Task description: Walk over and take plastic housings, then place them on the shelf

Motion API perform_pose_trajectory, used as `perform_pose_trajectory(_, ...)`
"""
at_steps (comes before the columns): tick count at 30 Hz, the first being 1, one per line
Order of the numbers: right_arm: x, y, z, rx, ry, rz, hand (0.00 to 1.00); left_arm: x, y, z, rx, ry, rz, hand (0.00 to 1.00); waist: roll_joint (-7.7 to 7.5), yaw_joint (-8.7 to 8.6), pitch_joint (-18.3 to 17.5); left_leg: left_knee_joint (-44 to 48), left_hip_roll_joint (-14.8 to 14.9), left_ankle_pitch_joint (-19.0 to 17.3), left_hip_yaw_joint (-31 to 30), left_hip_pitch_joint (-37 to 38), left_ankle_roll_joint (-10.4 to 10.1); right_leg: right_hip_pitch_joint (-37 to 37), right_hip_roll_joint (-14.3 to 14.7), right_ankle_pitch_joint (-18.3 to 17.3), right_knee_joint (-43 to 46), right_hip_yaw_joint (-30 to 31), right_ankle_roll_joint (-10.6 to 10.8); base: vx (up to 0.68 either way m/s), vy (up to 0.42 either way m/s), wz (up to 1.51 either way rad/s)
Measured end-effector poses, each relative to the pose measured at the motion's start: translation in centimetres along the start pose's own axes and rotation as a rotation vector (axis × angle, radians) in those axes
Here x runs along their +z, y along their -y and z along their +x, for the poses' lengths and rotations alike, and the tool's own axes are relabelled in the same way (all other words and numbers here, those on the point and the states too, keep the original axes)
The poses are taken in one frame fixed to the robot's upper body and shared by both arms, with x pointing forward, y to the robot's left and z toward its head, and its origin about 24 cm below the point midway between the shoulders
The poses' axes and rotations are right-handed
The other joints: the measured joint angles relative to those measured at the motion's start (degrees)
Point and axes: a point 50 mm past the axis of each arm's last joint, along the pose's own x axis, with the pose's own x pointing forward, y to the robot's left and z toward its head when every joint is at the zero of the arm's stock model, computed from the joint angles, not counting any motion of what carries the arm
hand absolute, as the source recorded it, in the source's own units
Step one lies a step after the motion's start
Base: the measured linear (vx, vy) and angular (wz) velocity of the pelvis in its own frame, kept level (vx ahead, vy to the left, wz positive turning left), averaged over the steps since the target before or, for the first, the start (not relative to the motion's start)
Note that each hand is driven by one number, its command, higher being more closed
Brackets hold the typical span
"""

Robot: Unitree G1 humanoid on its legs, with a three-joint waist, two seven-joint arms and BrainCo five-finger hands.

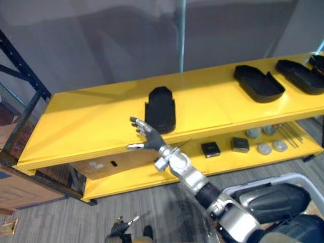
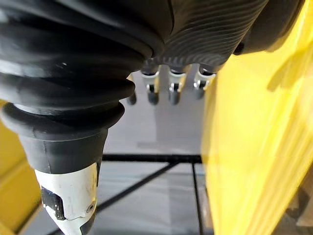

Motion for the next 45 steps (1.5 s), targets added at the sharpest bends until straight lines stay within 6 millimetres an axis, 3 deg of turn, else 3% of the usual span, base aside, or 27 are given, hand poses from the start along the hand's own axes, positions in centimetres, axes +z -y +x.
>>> perform_pose_trajectory(9,-1.1,-1.2,0.7,-0.062,-0.099,0.048,0.0,0.3,0.4,0.0,-0.01,0.012,-0.009,0.0,0.85,1.16,0.35,0.0,-0.06,0.23,-1.27,-0.88,-0.28,-0.21,-0.12,-0.83,0.84,-1.47,-0.05,0.01,-0.01,0.09)
perform_pose_trajectory(16,-3.0,-0.3,0.3,-0.144,-0.21,0.032,0.0,0.2,0.5,0.0,-0.012,0.013,-0.01,0.0,1.39,1.17,0.63,0.0,0.05,0.3,-1.54,-0.88,-0.39,-0.25,-0.19,-1.33,1.55,-1.9,-0.13,0.0,-0.004,0.01)
perform_pose_trajectory(25,-4.1,4.0,-0.8,-0.45,-0.291,0.07,0.0,0.2,0.4,-0.1,-0.014,0.016,-0.009,0.0,2.23,1.15,0.99,0.0,-0.14,0.35,-1.53,-1.31,-0.47,-0.9,-0.63,-1.8,2.38,-2.05,0.11,0.0,0.001,0.01)
perform_pose_trajectory(45,-3.5,9.0,-2.2,-0.681,-0.277,0.113,0.0,0.2,0.4,-0.1,-0.014,0.008,-0.006,0.0,2.25,0.72,0.94,0.0,0.01,0.91,-1.19,-1.38,-1.14,-1.18,-0.88,-1.79,3.38,-2.0,0.09,0.0,0.0,0.0)
